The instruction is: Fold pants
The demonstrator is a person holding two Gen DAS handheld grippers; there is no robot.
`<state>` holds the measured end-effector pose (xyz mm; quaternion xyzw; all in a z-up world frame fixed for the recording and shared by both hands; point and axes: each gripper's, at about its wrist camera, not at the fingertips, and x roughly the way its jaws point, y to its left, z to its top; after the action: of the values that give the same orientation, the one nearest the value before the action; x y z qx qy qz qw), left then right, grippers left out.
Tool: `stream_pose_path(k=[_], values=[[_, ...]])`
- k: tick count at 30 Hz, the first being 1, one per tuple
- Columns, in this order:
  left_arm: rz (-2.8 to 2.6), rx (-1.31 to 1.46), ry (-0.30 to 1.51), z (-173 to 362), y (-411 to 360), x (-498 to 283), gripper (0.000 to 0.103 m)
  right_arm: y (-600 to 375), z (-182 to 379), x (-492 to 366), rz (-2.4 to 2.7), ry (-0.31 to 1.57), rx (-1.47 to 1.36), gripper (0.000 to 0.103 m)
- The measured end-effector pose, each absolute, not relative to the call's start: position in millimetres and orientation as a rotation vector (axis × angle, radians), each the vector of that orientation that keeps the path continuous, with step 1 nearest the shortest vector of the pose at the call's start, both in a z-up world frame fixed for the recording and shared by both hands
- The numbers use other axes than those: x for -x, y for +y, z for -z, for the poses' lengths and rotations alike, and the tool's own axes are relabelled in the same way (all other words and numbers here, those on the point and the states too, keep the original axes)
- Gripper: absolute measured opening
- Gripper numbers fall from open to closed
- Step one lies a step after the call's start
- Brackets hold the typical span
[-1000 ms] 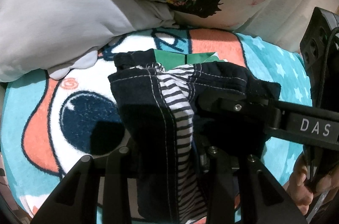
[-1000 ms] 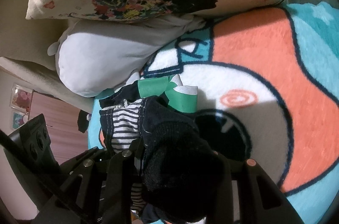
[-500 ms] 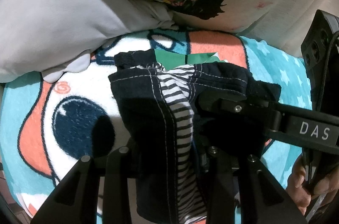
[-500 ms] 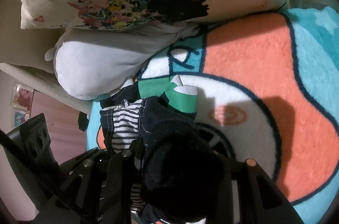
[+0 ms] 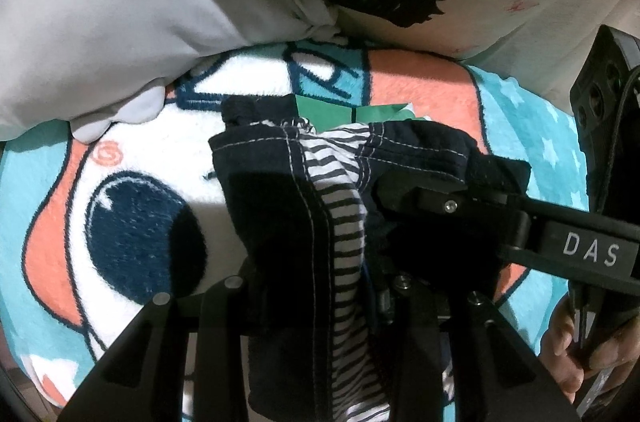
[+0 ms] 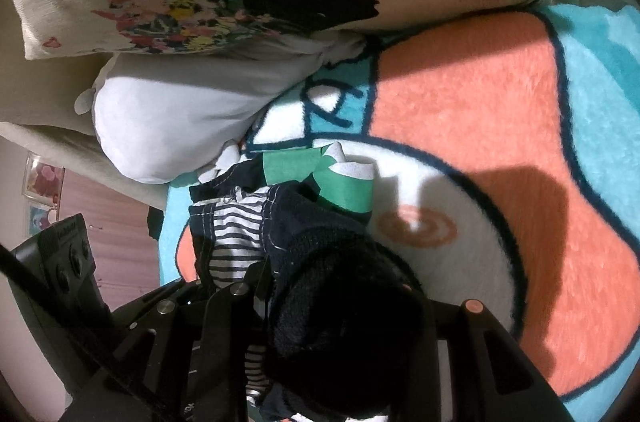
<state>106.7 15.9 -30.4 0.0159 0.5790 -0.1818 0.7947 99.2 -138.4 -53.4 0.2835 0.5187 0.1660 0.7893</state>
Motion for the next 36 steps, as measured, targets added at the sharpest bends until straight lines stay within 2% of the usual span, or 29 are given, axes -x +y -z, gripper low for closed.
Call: stream_pose_path(k=[6,14,16,17,19,21,36], values=[[0.379,-0.026,1.245,34.4,16.4,-107.0,0.035,-138.5,57.7,-103.0,-0.351,1.122,-0.583,0.035],[0.363,0.014,1.259,41.1,21.8,-111.3,0.049,-138.0,62.0,-104.2,-0.326,1.118,-0.544,0.039],[0.362,0.026,1.259,39.6,24.9,-109.7,0.051,-136.3,60.3,-103.5,-0.312,1.108,-0.526,0.043],[0.362,0.032,1.26,38.7,26.9,-109.1,0.051,-136.2,58.8,-102.9,-0.303,1.101,-0.516,0.044],[0.362,0.034,1.26,36.9,29.6,-107.6,0.052,-136.4,55.1,-101.9,-0.275,1.086,-0.495,0.055],[0.362,0.028,1.258,33.8,32.3,-104.9,0.052,-138.8,51.1,-100.1,-0.246,1.068,-0.484,0.059],[0.383,-0.018,1.216,15.0,70.1,-79.5,0.055,-146.2,18.0,-57.0,-0.096,0.957,-0.53,0.064]])
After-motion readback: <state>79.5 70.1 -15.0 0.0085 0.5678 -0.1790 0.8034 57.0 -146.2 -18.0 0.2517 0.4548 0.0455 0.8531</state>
